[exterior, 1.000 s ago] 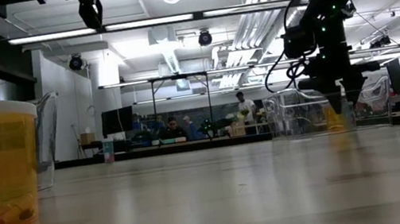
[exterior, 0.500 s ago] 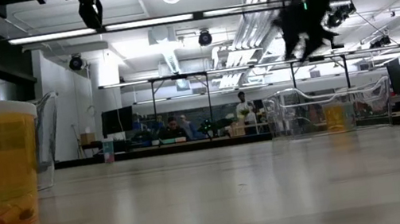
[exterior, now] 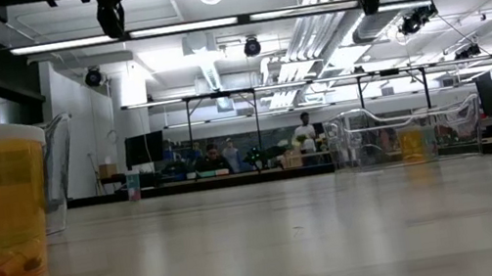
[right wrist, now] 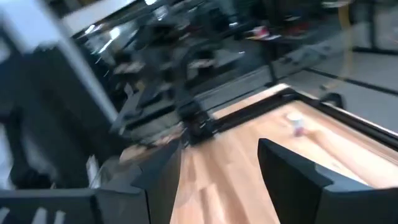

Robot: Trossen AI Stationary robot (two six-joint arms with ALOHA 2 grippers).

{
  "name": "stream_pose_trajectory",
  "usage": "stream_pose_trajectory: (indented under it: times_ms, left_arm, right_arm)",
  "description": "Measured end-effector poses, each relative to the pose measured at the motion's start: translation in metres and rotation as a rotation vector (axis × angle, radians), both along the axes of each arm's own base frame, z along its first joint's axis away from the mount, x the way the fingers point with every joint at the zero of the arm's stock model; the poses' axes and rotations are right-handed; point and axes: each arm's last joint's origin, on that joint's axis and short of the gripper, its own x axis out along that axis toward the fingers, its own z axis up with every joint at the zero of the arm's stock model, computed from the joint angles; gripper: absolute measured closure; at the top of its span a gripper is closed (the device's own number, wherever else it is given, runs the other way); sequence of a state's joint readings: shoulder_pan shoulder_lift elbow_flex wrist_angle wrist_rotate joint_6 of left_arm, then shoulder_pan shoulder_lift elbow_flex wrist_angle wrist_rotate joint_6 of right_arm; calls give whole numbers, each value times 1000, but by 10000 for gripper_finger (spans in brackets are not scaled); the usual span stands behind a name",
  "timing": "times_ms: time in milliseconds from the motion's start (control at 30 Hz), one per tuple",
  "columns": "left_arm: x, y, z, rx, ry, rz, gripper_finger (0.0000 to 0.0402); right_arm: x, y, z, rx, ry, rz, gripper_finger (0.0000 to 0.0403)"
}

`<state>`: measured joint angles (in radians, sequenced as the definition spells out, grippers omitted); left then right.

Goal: Pick and place medicine bottles into bin by pill shape (circle, oval)
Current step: Put the large orange capsule bottle into the top transparent bin

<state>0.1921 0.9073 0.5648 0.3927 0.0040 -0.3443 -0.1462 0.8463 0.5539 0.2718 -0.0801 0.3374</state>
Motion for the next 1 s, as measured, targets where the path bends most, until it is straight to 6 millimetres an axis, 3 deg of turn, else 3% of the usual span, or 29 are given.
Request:
stream_pose_trajectory:
  times_ms: [233,1000]
  left_arm:
    - [0,0,0,97,17,-7,339]
    - [0,0,0,93,17,-6,339]
  right_arm:
    - [4,17,-5,-101,23,74,196]
    - [3,17,-4,-83,18,74,197]
